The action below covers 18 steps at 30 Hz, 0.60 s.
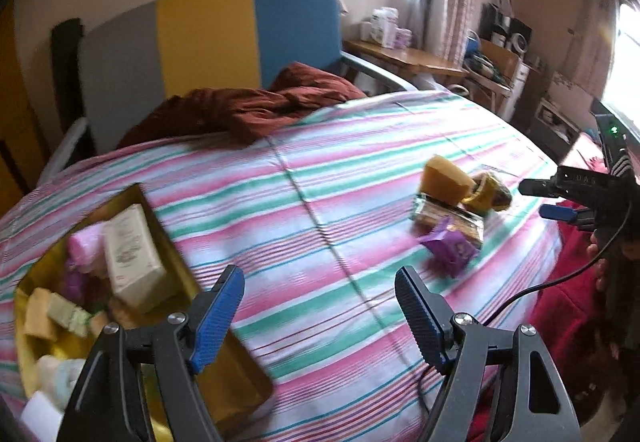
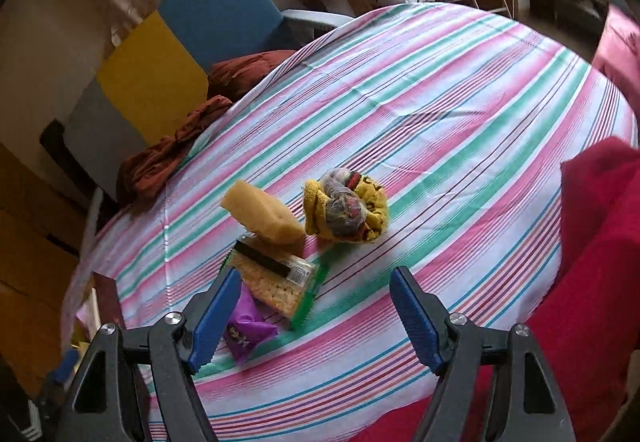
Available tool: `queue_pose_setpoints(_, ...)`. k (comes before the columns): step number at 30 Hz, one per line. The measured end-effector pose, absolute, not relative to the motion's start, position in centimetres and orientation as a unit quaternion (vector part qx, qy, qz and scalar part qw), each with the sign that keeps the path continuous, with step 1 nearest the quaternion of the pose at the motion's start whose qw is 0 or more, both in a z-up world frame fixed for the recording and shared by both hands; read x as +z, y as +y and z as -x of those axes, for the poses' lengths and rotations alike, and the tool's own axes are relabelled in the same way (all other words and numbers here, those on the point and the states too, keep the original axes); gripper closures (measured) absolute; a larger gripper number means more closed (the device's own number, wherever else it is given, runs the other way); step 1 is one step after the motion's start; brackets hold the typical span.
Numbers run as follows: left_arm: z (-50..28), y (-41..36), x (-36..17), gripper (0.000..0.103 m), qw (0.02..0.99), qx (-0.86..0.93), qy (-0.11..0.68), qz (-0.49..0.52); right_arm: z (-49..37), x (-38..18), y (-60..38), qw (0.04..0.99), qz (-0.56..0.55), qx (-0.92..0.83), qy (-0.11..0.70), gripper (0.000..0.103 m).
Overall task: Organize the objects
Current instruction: 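Lower the left gripper onto the purple snack packet and close it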
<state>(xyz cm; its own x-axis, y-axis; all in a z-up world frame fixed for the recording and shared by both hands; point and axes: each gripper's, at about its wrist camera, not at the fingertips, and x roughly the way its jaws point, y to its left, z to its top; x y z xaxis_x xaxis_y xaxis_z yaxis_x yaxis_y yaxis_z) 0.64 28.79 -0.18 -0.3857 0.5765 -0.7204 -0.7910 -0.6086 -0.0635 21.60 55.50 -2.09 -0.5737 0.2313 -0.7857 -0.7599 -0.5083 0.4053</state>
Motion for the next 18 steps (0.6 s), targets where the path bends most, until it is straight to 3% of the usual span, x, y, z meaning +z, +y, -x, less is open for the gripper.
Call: queue_pose_setpoints(18, -1.9, 39.4, -4.4, 0.026, 0.476, 0.744, 0.149, 0.444, -21.4, -2.8, 56.0, 0.279, 0.325, 0.802, 0.415, 0.025)
